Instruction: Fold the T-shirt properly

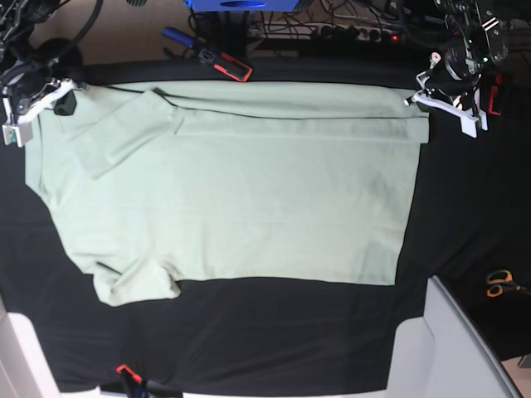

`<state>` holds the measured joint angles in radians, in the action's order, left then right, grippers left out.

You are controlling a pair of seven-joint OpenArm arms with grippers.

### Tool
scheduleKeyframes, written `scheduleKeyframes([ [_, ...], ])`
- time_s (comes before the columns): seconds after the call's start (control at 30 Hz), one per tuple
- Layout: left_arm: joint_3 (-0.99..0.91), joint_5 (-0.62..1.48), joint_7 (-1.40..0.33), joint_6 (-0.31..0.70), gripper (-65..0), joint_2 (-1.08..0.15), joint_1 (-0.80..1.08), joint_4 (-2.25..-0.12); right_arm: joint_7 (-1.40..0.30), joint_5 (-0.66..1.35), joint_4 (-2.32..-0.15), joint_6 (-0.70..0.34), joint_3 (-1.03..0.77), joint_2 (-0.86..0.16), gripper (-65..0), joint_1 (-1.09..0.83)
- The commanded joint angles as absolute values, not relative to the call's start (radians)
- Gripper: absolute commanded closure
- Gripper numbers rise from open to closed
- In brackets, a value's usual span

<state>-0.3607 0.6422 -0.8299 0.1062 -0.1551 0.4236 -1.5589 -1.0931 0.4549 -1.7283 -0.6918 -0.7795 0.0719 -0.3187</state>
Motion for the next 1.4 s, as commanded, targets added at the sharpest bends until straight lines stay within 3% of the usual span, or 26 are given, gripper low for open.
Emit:
scheduleKeyframes([
  [0.0,-0.367,0.651,-0.817,0.110,0.0,-0.163,0.424,-1.569,-1.078,0.470,-1.744,-0.698,-0.786,0.058,-0.1,-0.317],
  [1.37,-0.367,0.657,-0.817,0.110,0.0,-0.120,0.186,-1.389,-1.078,0.469,-1.742,-0.698,-0.788,0.054,-0.1,-0.315],
])
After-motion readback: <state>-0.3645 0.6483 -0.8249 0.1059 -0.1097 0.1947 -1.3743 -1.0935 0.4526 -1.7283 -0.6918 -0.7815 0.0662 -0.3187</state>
